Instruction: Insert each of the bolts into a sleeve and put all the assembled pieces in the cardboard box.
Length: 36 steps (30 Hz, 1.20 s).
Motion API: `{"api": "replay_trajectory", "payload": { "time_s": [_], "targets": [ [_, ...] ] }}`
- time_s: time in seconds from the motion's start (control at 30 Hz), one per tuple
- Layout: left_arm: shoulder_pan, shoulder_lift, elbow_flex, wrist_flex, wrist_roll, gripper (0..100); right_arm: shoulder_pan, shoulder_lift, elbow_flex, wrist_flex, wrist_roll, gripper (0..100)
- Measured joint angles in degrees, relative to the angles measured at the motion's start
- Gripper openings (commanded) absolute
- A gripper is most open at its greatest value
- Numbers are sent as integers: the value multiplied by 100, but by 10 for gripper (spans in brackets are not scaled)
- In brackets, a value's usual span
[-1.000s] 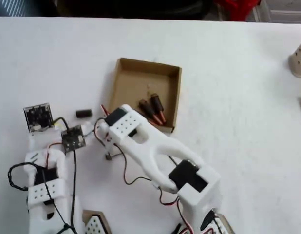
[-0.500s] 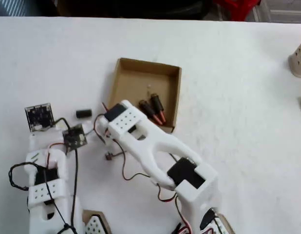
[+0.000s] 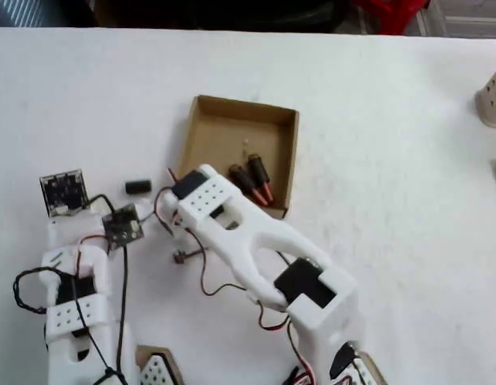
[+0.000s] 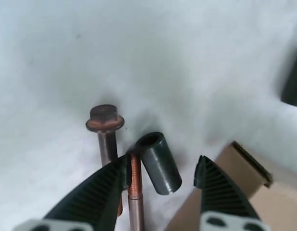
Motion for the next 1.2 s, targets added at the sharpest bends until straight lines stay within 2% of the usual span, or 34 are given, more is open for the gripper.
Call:
{"api": "replay_trajectory", "payload": {
  "time_s": [0.1, 0.37, 0.5, 0.97, 1.2],
  "targets": [
    [0, 0, 0, 62, 18, 34, 0, 246, -325, 149, 9, 207],
    [-9, 9, 0, 62, 26, 34, 105, 1231, -1934, 1626, 246, 205],
    [-9, 9, 0, 62, 26, 34, 123, 1486, -2347, 1996, 273, 205],
    [-9, 18, 9, 62, 0, 34, 149, 1371, -2022, 2189, 475, 205],
    [-9, 9, 9, 62, 0, 34, 237, 527, -624, 1020, 369, 207]
  ]
}}
